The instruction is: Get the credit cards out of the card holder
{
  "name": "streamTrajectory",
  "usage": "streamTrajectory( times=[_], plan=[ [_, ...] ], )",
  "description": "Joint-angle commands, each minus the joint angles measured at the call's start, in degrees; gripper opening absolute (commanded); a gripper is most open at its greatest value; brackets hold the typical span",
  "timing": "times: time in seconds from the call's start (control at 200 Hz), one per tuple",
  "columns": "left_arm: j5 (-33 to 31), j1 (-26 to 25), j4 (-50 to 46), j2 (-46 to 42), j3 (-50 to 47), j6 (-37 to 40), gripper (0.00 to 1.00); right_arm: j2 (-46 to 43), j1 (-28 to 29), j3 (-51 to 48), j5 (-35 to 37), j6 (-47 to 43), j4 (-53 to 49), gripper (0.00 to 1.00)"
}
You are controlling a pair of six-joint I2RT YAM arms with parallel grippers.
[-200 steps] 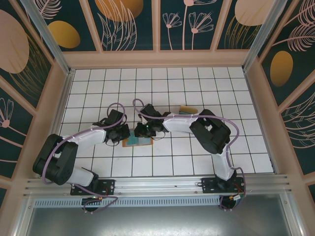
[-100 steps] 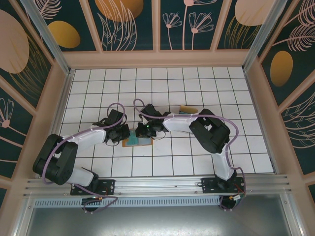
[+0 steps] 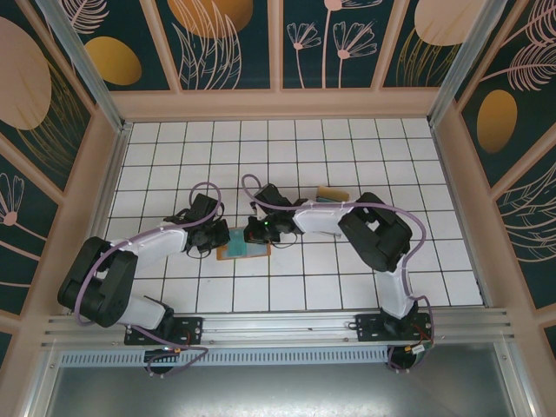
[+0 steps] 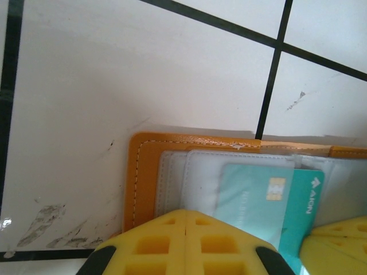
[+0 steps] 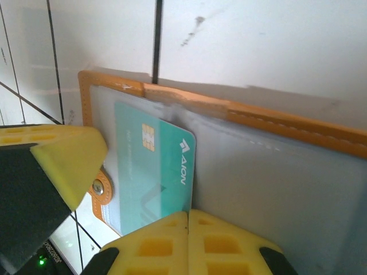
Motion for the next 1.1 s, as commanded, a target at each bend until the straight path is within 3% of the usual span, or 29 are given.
streamTrajectory(
  times=[0.0, 0.18, 0.275, 0.485, 0.591, 0.741, 1.096],
  plan=[
    [0.0, 0.1, -2.5, 0.3, -1.0, -0.4, 0.00, -2.7, -0.7, -2.2, 1.1, 0.4, -0.8, 0.00],
    [0.3, 0.1, -2.4, 0.4, -1.0, -0.3, 0.00, -2.7, -0.7, -2.8, 0.3, 0.7, 0.6, 0.00],
    [0.6, 0.1, -2.4, 0.4, -1.0, -0.3, 0.00, -1.7, -0.6, -2.0, -1.2, 0.9, 2.2, 0.12],
    [1.0, 0.1, -2.4, 0.2, -0.9, -0.2, 0.00, 1.0, -0.5, 0.0, -2.4, 1.5, 2.9, 0.17],
    [0.8, 0.1, -2.4, -0.1, -0.9, -0.2, 0.00, 1.1, -0.6, -0.3, -2.3, 2.0, 3.6, 0.16],
    [0.9, 0.2, -2.5, -0.1, -0.9, -0.2, 0.00, 0.4, -1.0, -1.0, -1.8, 2.2, 4.2, 0.00],
    [0.7, 0.1, -2.5, 0.1, -0.9, 0.1, 0.00, -4.4, -5.0, -6.5, -2.9, -0.5, 3.4, 0.00]
  ],
)
